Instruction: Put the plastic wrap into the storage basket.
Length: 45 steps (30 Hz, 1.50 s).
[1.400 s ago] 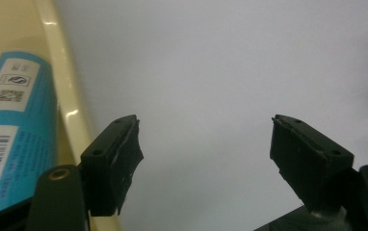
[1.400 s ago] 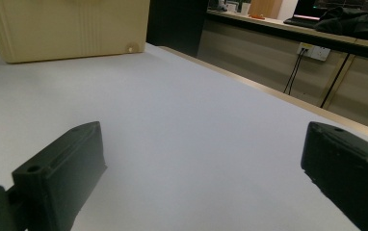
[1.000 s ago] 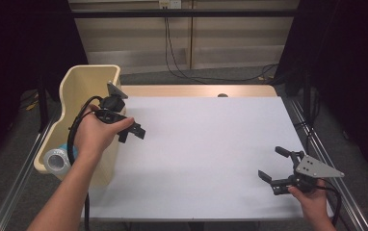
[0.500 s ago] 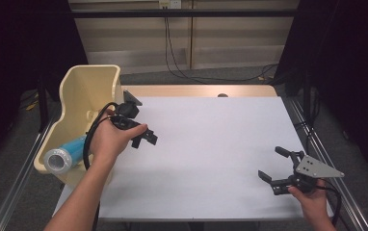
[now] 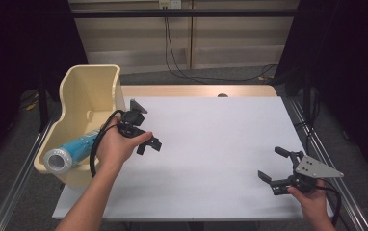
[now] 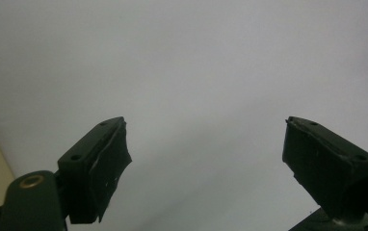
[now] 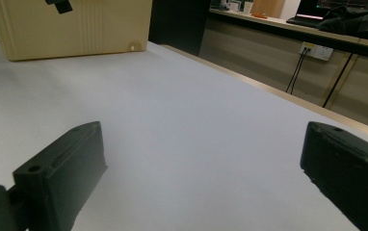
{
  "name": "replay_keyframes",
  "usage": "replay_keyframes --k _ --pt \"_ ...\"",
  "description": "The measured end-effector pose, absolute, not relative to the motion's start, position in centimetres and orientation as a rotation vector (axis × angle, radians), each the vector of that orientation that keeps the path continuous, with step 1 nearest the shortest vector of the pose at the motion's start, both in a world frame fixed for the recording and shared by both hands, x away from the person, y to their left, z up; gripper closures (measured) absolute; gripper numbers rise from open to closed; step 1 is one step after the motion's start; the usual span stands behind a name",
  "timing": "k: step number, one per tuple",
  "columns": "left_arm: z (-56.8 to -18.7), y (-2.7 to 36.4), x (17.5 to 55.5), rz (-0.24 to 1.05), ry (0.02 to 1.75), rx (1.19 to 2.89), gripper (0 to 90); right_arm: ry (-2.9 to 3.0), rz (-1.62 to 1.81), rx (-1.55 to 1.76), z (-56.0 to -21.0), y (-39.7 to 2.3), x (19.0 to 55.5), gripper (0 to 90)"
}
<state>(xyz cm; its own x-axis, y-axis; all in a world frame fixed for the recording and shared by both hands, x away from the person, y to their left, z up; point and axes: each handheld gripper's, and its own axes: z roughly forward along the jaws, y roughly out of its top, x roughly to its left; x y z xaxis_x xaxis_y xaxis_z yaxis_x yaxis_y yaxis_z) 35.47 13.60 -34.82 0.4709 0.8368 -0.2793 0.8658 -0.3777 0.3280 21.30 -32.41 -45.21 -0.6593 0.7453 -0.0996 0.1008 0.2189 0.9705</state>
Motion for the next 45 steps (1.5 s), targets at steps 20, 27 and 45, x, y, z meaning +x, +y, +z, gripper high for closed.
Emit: replay_keyframes --k 20,27,45 --pt "-38.8 13.0 34.4 -0.078 1.403 2.347 14.4 1.934 1.466 0.776 -45.2 -32.5 21.3 1.1" --pt "-40.4 12.8 34.0 -0.084 1.396 2.361 14.3 1.935 1.465 0.774 -45.2 -32.4 21.3 1.1" --pt "-43.9 12.5 31.7 0.134 1.189 2.177 12.3 1.937 1.462 0.77 -45.2 -32.4 21.3 1.2"
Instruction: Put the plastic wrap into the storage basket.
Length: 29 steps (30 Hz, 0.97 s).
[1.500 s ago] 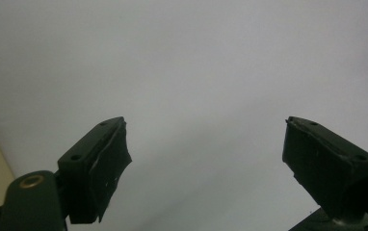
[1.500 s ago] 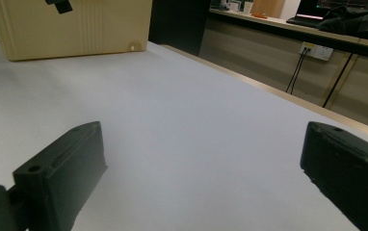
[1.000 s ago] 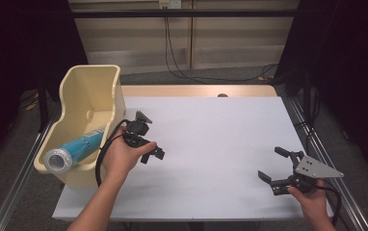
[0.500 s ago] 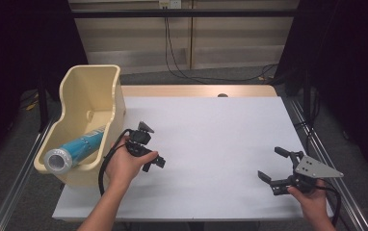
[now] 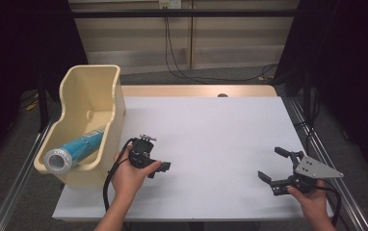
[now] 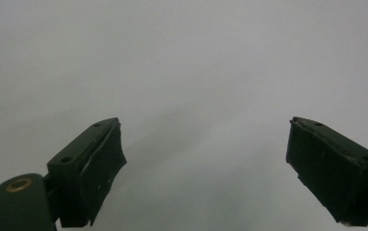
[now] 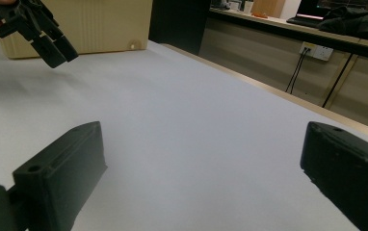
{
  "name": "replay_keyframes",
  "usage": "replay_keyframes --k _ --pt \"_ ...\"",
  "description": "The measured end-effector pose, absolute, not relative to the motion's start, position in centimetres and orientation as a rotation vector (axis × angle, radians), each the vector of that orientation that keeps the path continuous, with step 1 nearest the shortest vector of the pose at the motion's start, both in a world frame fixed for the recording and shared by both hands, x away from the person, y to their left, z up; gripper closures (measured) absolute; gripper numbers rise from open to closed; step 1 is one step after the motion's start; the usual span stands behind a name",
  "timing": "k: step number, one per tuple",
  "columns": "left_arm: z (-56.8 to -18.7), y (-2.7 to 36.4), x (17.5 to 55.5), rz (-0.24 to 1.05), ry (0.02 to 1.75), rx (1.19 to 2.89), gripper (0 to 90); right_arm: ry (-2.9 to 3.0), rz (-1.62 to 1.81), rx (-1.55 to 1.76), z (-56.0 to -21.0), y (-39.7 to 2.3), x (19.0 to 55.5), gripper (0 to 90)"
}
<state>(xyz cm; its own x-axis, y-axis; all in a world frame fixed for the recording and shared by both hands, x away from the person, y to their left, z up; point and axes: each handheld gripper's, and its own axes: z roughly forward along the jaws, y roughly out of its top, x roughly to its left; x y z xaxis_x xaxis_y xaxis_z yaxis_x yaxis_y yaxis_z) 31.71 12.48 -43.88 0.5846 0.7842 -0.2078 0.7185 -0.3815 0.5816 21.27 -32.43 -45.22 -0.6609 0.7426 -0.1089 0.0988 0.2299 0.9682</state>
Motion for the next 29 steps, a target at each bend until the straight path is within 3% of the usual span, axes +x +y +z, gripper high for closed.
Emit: replay_keyframes --k 10,15,29 --pt "-44.6 12.6 30.0 0.418 0.967 2.018 10.0 1.935 1.465 0.772 -45.2 -32.4 21.3 1.2" --pt "-44.6 12.9 29.4 0.499 0.898 1.94 8.8 1.942 1.461 0.767 -45.2 -32.4 21.3 1.2" --pt "-45.2 13.3 29.1 0.538 0.865 1.878 6.3 1.946 1.46 0.767 -45.3 -32.3 21.3 1.1"
